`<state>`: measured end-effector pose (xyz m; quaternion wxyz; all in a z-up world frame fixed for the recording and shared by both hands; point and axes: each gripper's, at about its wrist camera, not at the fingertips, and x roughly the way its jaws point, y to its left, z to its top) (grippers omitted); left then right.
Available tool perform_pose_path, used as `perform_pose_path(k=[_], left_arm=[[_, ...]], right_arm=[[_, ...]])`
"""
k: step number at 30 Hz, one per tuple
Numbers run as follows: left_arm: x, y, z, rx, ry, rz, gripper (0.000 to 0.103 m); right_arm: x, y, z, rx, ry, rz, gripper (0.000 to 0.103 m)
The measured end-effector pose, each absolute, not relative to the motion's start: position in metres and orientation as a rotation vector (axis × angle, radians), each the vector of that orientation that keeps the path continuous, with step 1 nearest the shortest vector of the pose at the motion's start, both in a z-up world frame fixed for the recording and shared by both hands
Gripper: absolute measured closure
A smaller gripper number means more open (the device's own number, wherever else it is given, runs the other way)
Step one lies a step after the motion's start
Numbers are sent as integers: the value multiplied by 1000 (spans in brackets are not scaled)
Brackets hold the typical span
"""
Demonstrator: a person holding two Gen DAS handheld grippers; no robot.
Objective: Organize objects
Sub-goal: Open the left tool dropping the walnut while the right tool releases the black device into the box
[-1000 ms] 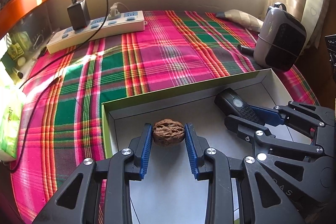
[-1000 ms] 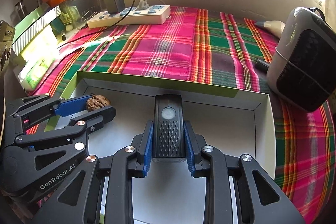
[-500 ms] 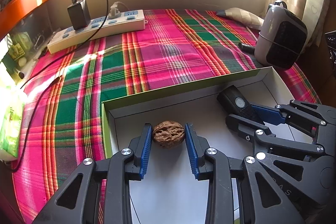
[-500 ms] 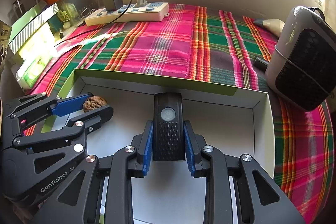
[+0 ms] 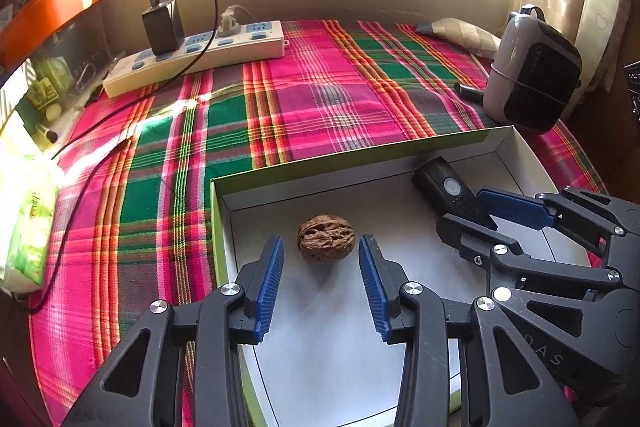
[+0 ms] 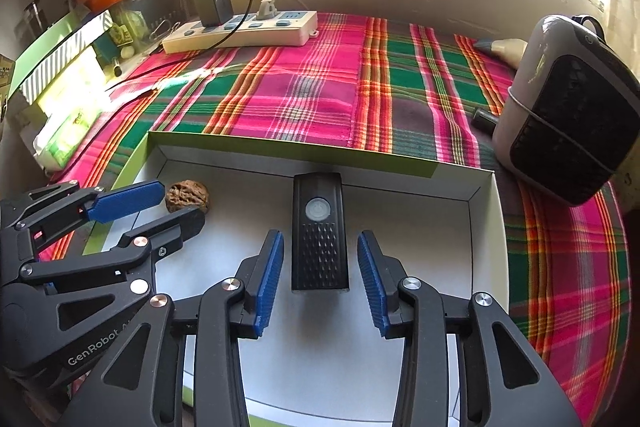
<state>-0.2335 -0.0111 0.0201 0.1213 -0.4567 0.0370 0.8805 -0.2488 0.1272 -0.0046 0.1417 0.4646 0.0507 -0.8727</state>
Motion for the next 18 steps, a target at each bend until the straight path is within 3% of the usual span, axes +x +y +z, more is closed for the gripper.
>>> perform_pose_path(k=[18], left_arm=[[-191, -20, 41, -1260, 91, 2615, 65]], right_arm=[[-206, 136, 14, 1281, 99, -2560, 63]])
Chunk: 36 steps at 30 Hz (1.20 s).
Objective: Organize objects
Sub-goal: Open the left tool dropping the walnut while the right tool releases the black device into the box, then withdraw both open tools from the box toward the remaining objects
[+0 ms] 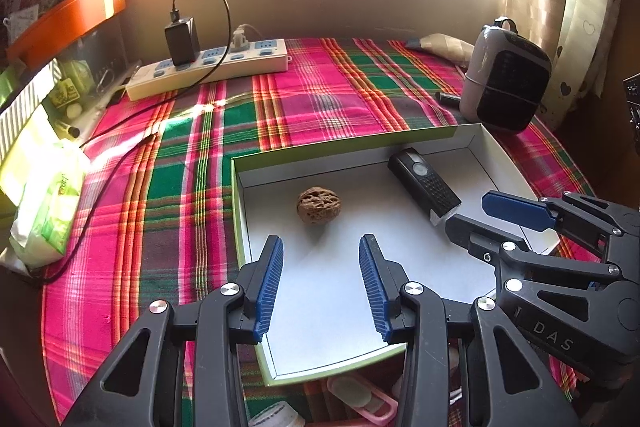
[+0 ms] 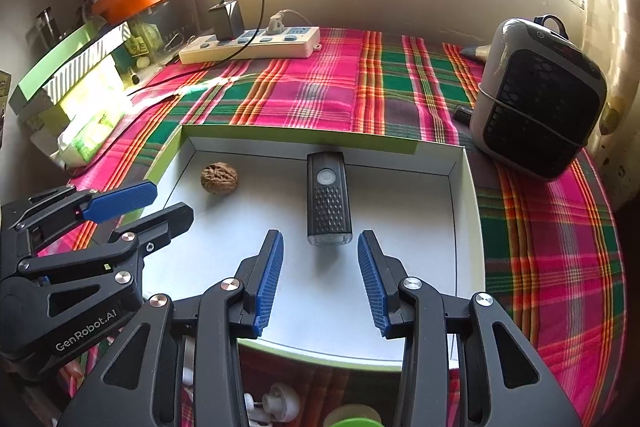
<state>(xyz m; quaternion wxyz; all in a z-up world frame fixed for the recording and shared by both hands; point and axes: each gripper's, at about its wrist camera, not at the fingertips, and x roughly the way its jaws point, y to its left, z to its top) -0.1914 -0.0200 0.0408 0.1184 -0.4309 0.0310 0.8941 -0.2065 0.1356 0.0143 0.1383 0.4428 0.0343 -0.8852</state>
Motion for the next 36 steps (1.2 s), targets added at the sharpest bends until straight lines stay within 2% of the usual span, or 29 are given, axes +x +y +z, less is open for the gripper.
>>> perform_pose_path(k=[23, 26, 28, 36], left_arm=[[-127, -66, 40, -1201, -62, 2633, 65], [-118, -68, 37, -1188, -59, 2614, 65], [-113, -68, 35, -1186, -58, 2593, 65], [-98, -57, 28, -1137, 5, 2539, 65]], right_arm=[[-135, 159, 32, 1145, 17, -2602, 62], [-126, 165, 33, 1128, 3, -2614, 61], [-120, 170, 33, 1110, -6, -2625, 56], [-107, 188, 25, 1123, -38, -2651, 55]])
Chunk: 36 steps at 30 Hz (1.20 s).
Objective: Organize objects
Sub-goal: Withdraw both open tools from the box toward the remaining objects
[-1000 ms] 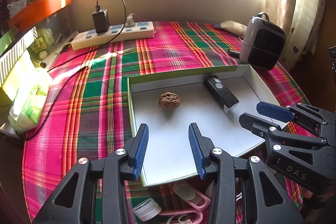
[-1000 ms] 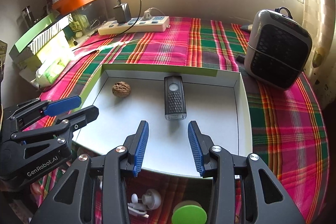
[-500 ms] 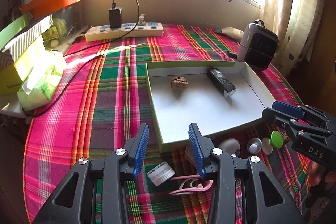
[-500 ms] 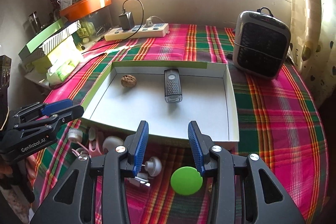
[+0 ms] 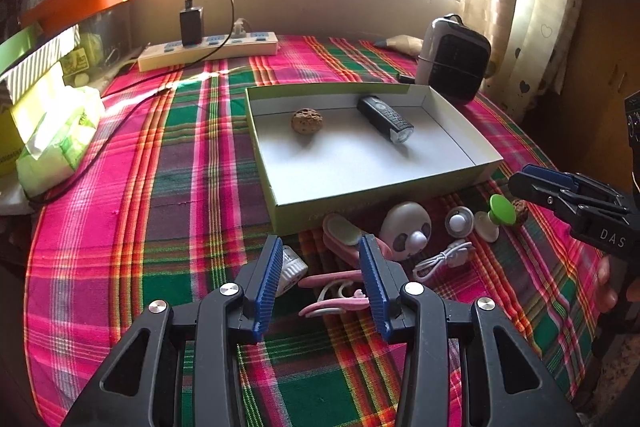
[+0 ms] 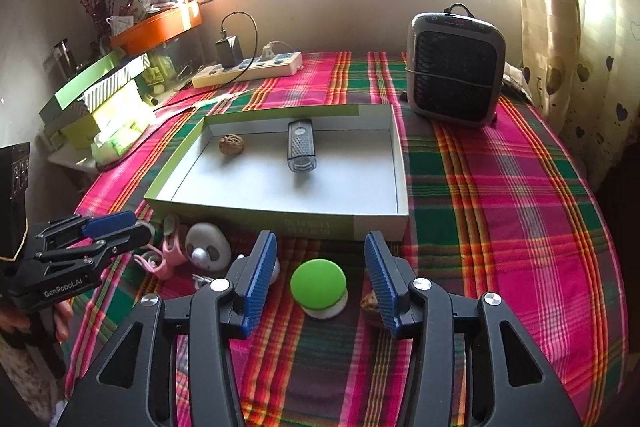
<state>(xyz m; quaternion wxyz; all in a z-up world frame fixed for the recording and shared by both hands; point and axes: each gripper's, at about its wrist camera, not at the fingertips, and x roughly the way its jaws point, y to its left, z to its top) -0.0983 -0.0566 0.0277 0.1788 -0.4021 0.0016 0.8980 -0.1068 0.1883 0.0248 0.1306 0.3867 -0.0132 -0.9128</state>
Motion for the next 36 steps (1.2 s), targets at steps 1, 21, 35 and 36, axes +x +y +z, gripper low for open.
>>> perform_pose_path(k=[1, 21, 35, 36], left_arm=[[-97, -55, 28, -1128, 10, 2532, 65], [-81, -38, 17, -1155, 131, 2459, 64], [-56, -31, 26, -1112, 135, 2490, 64], [-57, -34, 28, -1099, 121, 2497, 64]], right_arm=[[-105, 190, 23, 1126, -42, -2654, 55], [-95, 201, 8, 1164, -73, -2631, 55], [-92, 207, 6, 1159, -52, -2658, 55], [-91, 208, 6, 1162, -49, -2661, 55]])
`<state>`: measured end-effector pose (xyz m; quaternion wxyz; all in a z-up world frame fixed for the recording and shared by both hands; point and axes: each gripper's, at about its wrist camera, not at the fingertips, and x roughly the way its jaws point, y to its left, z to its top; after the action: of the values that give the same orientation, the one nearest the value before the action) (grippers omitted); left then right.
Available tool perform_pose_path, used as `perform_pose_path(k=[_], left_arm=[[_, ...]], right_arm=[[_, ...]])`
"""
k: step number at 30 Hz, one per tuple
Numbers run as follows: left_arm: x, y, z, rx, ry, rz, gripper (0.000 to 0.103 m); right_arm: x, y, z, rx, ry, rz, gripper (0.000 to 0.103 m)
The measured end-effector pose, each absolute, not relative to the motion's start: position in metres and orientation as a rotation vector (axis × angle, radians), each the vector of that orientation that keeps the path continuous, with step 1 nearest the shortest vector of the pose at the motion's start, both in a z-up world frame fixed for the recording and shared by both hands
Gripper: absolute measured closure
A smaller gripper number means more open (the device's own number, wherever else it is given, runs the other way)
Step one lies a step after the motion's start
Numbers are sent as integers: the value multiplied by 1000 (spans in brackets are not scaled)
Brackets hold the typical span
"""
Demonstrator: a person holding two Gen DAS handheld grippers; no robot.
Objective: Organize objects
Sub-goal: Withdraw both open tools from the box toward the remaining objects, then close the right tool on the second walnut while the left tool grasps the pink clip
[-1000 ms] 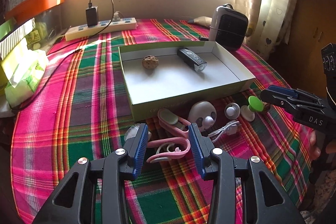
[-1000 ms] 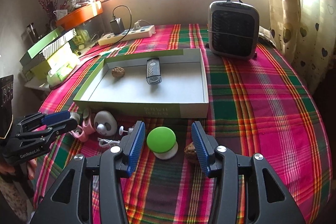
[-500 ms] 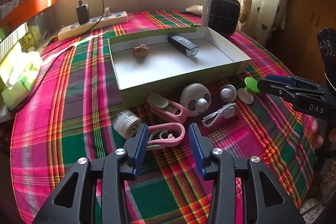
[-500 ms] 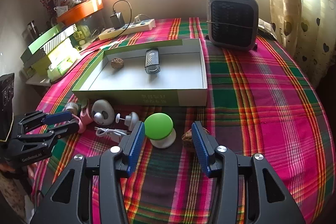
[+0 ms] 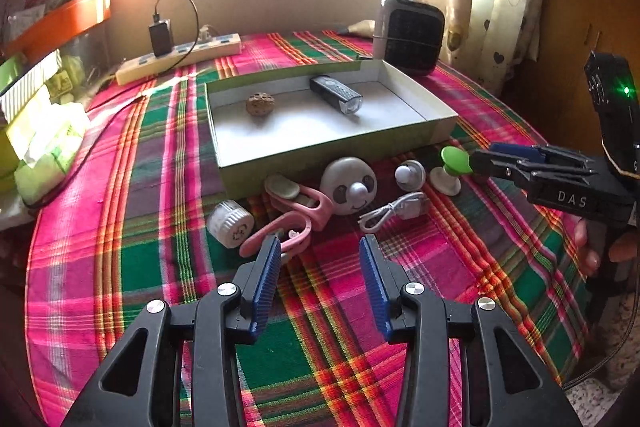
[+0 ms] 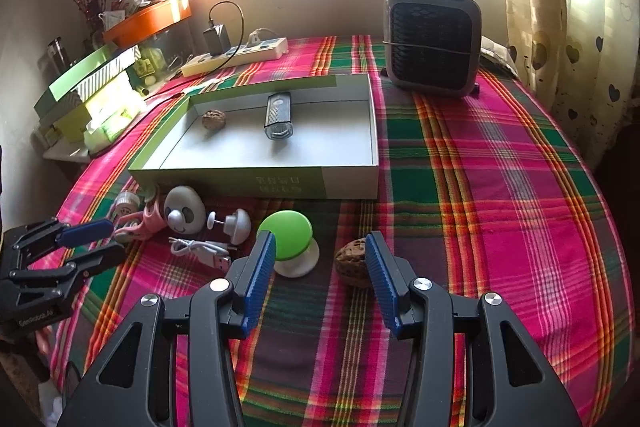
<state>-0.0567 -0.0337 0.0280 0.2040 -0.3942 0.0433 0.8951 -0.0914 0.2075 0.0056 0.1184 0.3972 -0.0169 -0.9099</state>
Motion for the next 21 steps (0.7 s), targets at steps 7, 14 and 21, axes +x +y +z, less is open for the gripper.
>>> perform_pose_path(k=[7, 14, 21], left_arm=[[-73, -44, 24, -1124, 115, 2532, 62], [-77, -42, 14, -1163, 115, 2488, 62], [-76, -36, 13, -1164, 134, 2477, 62]], right_arm=[[-92, 214, 2, 1173, -57, -2670, 47], [-94, 216, 1, 1173, -24, -2690, 44], [-94, 227, 0, 1201, -39, -2700, 44]])
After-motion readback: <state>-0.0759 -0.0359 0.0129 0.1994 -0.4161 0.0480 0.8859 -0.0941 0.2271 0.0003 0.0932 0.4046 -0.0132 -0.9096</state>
